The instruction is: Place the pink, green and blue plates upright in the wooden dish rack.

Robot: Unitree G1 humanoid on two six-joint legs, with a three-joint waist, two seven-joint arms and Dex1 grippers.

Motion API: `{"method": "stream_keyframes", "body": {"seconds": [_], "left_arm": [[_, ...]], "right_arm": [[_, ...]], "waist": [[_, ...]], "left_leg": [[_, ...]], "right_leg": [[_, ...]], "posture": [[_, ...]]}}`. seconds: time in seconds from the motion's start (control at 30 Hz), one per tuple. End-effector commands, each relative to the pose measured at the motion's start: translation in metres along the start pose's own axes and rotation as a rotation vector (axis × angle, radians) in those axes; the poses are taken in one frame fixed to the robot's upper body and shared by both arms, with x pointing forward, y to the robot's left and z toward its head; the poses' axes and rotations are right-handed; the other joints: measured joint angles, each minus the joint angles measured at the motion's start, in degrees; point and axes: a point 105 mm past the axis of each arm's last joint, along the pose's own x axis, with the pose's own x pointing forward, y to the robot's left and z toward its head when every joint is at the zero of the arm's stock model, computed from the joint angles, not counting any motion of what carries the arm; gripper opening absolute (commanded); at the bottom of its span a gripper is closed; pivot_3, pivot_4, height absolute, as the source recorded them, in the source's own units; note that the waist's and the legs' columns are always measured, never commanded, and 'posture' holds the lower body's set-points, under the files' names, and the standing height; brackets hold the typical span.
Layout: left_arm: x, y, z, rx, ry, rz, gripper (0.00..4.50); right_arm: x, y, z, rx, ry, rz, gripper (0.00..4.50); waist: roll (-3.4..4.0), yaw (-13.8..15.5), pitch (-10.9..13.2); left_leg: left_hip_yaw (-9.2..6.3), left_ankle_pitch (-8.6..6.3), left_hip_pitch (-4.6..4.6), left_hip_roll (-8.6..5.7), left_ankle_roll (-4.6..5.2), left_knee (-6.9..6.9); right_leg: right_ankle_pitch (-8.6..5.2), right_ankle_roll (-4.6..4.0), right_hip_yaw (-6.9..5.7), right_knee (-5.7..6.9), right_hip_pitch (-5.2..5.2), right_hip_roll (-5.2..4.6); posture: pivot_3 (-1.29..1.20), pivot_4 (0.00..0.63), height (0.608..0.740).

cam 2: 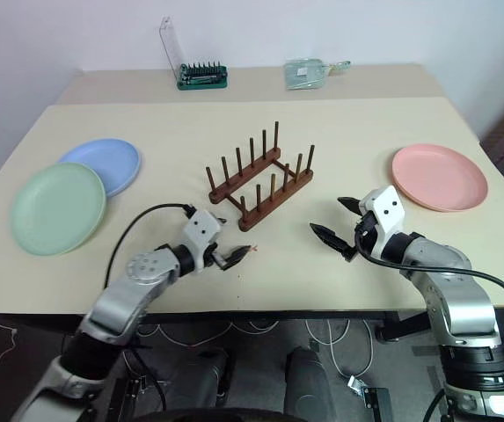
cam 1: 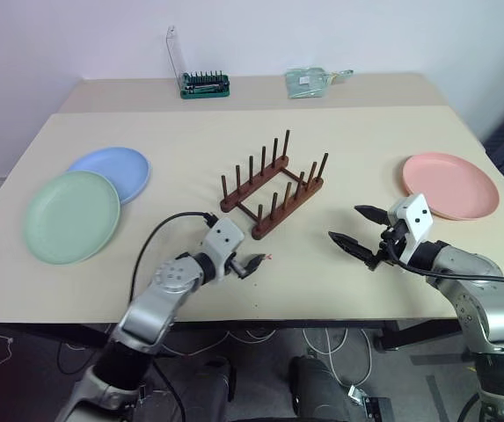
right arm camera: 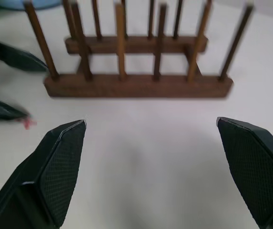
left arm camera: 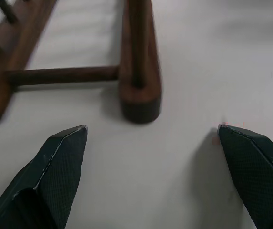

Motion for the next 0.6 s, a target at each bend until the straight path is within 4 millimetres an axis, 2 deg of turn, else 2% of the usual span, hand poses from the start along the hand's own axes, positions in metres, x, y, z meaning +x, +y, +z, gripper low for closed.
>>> {"method": "stream_keyframes", "body": {"seconds": [0.03, 0.27, 0.37, 0.53, 0.57, 0.6], "left_arm": [[0.002, 0.006, 0.005, 0.052, -0.016, 0.003, 4.50], [0.020, 0.003, 0.008, -0.001, -0.065, -0.071, 4.50], [0.021, 0.004, 0.008, -0.005, -0.081, -0.071, 3.66], [0.021, 0.007, 0.009, -0.004, -0.101, -0.065, 1.08], [0.021, 0.008, 0.009, -0.001, -0.106, -0.063, 0.69], [0.021, 0.008, 0.010, 0.001, -0.108, -0.061, 0.70]], "right_arm": [[-0.005, -0.002, 0.014, -0.022, -0.032, -0.025, 4.47], [0.000, -0.005, 0.015, -0.029, -0.039, -0.037, 4.47], [-0.003, -0.007, 0.012, -0.029, -0.036, -0.041, 4.50], [-0.006, -0.011, 0.005, -0.031, -0.032, -0.047, 4.50], [-0.006, -0.011, 0.004, -0.031, -0.032, -0.047, 4.50], [-0.006, -0.011, 0.003, -0.031, -0.033, -0.047, 4.50]], "waist": [[0.02, 0.0, 0.0], [0.03, 0.6, 0.0], [0.02, 0.8, 0.0], [0.03, 1.0, 0.0], [0.03, 1.0, 0.0], [0.03, 1.0, 0.0]], "left_leg": [[0.01, 0.00, 0.00, -0.02, 0.01, -0.01], [0.04, -0.01, 0.01, -0.04, 0.02, 0.02], [0.05, -0.02, 0.01, -0.05, 0.04, 0.01], [0.05, -0.04, 0.01, -0.07, 0.08, 0.01], [0.05, -0.04, 0.01, -0.07, 0.08, 0.01], [0.05, -0.04, 0.01, -0.07, 0.08, 0.02]], "right_leg": [[0.00, 0.00, 0.00, 0.00, 0.00, 0.00], [0.01, 0.01, 0.00, -0.04, 0.03, -0.01], [0.04, 0.04, 0.01, -0.11, 0.04, -0.01], [0.05, 0.05, 0.01, -0.17, 0.07, -0.02], [0.05, 0.06, 0.01, -0.17, 0.07, -0.02], [0.06, 0.06, 0.01, -0.17, 0.07, -0.01]], "posture": [[0.00, 0.150, 0.740], [0.00, 0.150, 0.740], [0.00, 0.150, 0.740], [0.00, 0.150, 0.740], [0.00, 0.150, 0.740], [0.00, 0.150, 0.740]]}}
